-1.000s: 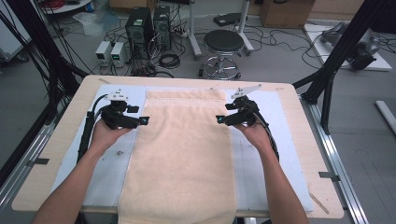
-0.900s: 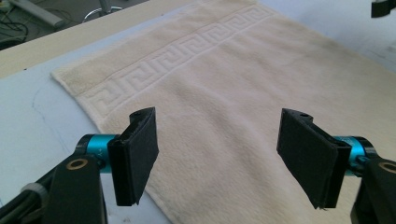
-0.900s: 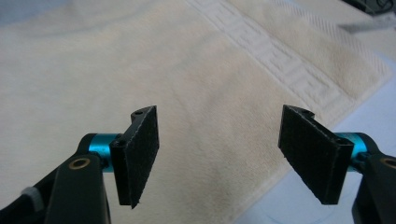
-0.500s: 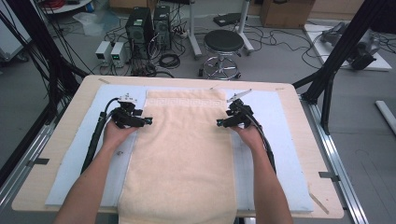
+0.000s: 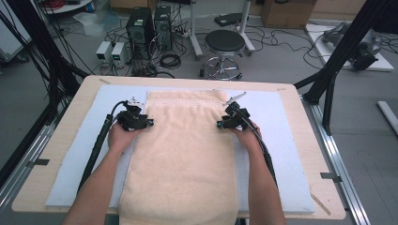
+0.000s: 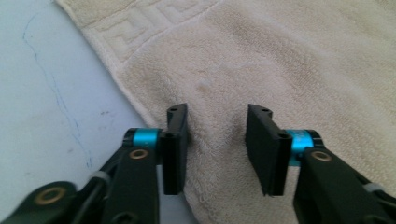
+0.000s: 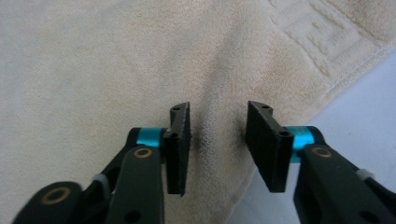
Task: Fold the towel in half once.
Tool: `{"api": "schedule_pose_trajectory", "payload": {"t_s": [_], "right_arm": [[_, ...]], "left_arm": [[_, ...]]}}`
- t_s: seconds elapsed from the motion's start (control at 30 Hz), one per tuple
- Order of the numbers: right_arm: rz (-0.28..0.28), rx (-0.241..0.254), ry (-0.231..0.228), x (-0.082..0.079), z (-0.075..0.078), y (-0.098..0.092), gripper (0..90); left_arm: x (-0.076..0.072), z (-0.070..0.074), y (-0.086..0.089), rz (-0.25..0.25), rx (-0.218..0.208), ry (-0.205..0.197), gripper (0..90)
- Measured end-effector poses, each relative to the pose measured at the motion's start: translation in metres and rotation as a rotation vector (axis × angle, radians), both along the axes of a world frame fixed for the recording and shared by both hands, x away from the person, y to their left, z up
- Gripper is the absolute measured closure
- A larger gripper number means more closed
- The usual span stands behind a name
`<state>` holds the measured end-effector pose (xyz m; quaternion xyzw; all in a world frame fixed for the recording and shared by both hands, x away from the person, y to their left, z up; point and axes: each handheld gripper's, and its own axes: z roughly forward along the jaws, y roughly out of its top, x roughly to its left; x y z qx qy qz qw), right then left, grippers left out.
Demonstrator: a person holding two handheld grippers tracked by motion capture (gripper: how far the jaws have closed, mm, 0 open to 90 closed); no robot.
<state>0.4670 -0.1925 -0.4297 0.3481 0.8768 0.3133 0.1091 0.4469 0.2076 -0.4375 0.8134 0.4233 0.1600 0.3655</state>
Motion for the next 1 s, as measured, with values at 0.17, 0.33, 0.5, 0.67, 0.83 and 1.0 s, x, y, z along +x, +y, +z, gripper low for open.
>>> {"api": "schedule_pose_trajectory", "payload": {"t_s": [0.17,0.33,0.5,0.67,0.83,1.0], "right_arm": [[-0.006,0.048,0.052,-0.001,0.001,-0.002,80.6],[0.019,0.067,0.063,-0.003,0.006,-0.004,82.7],[0.037,0.128,0.051,-0.009,0.021,-0.015,83.8],[0.074,0.211,-0.008,-0.023,0.048,-0.024,84.0],[0.185,0.228,-0.079,-0.052,0.079,-0.026,83.8],[0.27,0.212,-0.103,-0.097,0.085,-0.03,83.1]], "left_arm": [[0.0,0.0,0.004,-0.01,-0.064,0.048,83.9],[-0.002,0.007,0.008,-0.025,-0.079,0.039,85.0],[-0.01,0.029,0.018,-0.053,-0.131,-0.012,85.2],[-0.023,0.051,0.029,-0.071,-0.19,-0.058,85.2],[-0.048,0.074,0.035,-0.139,-0.169,-0.115,84.8],[-0.091,0.077,0.04,-0.222,-0.158,-0.134,84.6]]}}
